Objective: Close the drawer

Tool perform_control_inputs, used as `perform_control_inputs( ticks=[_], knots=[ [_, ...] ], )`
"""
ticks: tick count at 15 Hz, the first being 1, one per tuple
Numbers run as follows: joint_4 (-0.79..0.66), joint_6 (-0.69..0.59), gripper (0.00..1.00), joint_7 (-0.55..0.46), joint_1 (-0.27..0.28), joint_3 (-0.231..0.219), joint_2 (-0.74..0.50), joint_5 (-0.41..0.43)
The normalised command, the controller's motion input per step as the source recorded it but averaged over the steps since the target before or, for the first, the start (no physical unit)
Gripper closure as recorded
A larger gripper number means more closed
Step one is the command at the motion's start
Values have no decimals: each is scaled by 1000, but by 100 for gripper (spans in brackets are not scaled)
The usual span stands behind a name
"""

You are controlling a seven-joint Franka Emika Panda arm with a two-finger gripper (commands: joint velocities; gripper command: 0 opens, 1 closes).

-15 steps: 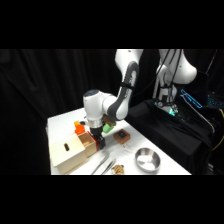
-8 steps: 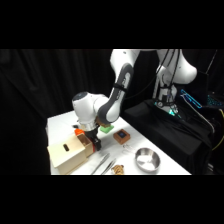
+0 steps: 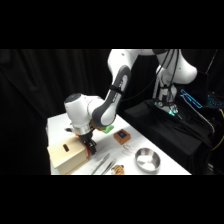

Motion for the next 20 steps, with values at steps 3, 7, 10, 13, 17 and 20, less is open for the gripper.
perform_control_inputs(
  ticks=[3,7,10,13,17,20],
  knots=[
    [400,-195,0,27,99,-64,155,-84],
    [342,-221,0,41,87,-64,96,-81],
    [149,-255,0,90,94,-81,-59,-88],
    [-2,-231,0,82,77,-70,-196,-81],
    [-73,-221,0,64,53,-57,-275,-63],
    [-117,-268,0,81,51,-59,-325,-61]
  ],
)
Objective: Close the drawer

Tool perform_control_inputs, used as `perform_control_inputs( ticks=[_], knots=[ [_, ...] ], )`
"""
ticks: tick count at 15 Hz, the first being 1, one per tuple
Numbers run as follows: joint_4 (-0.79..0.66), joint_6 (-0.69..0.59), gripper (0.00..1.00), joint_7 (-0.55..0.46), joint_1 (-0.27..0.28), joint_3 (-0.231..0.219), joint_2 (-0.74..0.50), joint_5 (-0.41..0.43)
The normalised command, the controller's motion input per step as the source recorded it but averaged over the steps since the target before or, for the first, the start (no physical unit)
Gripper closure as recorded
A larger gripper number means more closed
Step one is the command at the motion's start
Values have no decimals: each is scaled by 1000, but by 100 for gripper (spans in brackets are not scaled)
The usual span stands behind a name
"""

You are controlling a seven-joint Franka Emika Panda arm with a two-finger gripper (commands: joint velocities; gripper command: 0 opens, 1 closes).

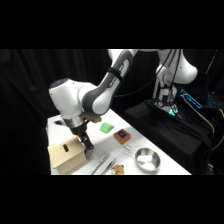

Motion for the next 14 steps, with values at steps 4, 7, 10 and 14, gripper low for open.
perform_control_inputs(
  ticks=[4,7,10,14],
  knots=[
    [-139,-297,0,90,48,-50,-361,-48],
    [-95,-366,0,119,57,-50,-335,-44],
    [-84,-297,0,110,55,-50,-300,-40],
    [-99,-178,0,86,41,-49,-260,-31]
  ],
)
